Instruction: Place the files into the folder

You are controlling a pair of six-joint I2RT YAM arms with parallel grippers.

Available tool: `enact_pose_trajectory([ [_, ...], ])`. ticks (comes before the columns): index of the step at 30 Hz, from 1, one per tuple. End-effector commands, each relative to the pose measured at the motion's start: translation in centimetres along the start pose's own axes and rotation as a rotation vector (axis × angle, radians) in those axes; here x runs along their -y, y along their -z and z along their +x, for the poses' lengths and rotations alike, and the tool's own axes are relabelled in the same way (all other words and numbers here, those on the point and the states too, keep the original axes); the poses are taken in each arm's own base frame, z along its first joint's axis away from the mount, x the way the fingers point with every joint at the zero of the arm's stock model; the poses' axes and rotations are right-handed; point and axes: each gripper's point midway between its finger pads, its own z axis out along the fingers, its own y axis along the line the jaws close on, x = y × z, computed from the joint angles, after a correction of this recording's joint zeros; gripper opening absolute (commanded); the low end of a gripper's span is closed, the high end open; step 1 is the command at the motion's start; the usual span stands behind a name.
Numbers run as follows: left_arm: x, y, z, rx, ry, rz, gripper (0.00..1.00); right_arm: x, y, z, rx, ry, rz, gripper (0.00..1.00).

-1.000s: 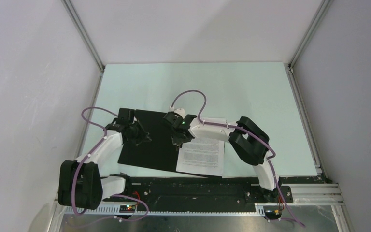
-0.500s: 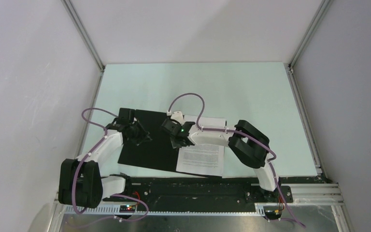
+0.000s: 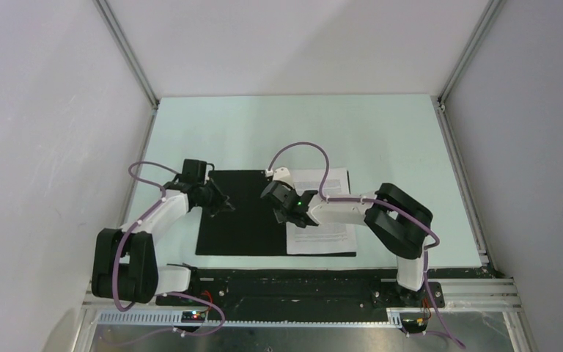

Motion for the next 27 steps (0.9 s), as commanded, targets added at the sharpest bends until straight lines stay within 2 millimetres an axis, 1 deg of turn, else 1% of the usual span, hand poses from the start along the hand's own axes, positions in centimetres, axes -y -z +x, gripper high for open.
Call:
enact_pose_trajectory([
  [1,2.6,0.7,-0.8,0.001,0.001,0.076,0.0,4.6,-0.5,4.1,-0.111,0.153,0.087,0.42],
  [3,2.8,0.7,-0.7,-0.01,0.0,0.084,0.0,5.2,-0.4,4.2,-0.107,0.147,0.076,0.42],
  [5,2.9,0.7,-0.6,-0.019,-0.004,0.087,0.0,5.6,-0.2,4.8,-0.112,0.145,0.068,0.43],
  [6,2.9,0.6,-0.6,-0.02,-0.009,0.086,0.0,5.5,-0.1,4.5,-0.102,0.14,0.059,0.45],
  [7,2.9,0.5,-0.6,-0.027,-0.01,0.083,0.0,5.5,0.0,4.8,-0.105,0.147,0.052,0.45],
  [10,2.9,0.1,-0.4,-0.042,-0.015,0.077,0.0,5.0,0.2,4.4,-0.091,0.145,0.029,0.5],
  [14,2.9,-0.4,-0.1,-0.06,-0.017,0.072,0.0,4.1,0.6,4.4,-0.084,0.143,0.005,0.53],
  [17,3.0,-0.6,-0.1,-0.06,-0.018,0.073,0.0,3.6,1.1,4.3,-0.078,0.137,-0.008,0.57],
  [21,3.0,-0.7,-0.1,-0.061,-0.016,0.076,0.0,3.1,1.9,4.0,-0.068,0.128,-0.024,0.7],
  [27,3.2,-0.9,-0.2,-0.062,-0.021,0.084,0.0,2.4,3.3,3.1,-0.054,0.092,-0.041,0.83],
])
